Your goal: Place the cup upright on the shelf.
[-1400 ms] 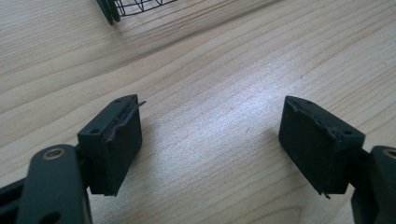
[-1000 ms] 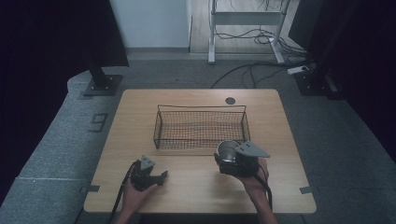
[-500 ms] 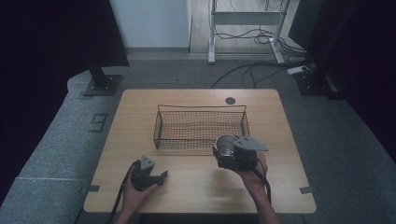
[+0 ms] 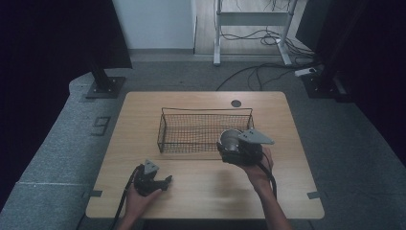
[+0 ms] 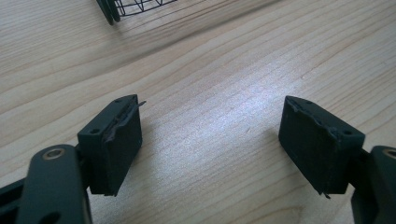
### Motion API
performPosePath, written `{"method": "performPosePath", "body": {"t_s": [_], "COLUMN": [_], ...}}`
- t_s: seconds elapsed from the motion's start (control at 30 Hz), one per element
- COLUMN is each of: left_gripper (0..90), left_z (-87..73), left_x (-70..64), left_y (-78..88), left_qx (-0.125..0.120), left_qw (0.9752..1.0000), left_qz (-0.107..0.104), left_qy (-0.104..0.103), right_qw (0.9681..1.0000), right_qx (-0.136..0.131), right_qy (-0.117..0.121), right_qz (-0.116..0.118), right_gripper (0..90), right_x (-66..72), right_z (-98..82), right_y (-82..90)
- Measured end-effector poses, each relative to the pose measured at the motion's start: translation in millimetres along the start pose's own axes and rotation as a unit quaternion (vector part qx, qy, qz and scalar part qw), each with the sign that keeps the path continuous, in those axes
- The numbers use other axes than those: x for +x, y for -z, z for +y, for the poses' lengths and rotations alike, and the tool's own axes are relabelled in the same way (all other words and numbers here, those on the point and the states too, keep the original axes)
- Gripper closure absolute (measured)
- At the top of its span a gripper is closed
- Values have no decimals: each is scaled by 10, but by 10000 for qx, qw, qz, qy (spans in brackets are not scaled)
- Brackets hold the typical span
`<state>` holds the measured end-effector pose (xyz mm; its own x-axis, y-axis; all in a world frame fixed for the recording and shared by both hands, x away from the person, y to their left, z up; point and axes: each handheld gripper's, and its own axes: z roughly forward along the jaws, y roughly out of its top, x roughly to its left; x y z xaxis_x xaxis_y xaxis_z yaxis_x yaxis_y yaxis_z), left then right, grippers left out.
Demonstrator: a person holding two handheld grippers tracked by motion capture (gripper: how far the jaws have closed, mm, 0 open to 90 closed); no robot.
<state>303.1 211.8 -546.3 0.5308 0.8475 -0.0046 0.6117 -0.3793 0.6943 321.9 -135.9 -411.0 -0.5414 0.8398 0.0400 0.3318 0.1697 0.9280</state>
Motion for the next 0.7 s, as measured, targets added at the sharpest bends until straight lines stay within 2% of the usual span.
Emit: {"method": "performPosePath", "body": {"t_s": [0.7], "left_gripper": [213], "left_z": [0], "left_x": [0], "left_y": [-1], "left_qx": [-4], "left_qw": [10000], "left_qz": [1], "left_qy": [1], "right_qw": [9999], "right_qx": [47], "right_qy": [-33], "right_qz": [-118], "right_gripper": [133], "right_x": [-119], "right_z": [220], "right_y": [-140]}}
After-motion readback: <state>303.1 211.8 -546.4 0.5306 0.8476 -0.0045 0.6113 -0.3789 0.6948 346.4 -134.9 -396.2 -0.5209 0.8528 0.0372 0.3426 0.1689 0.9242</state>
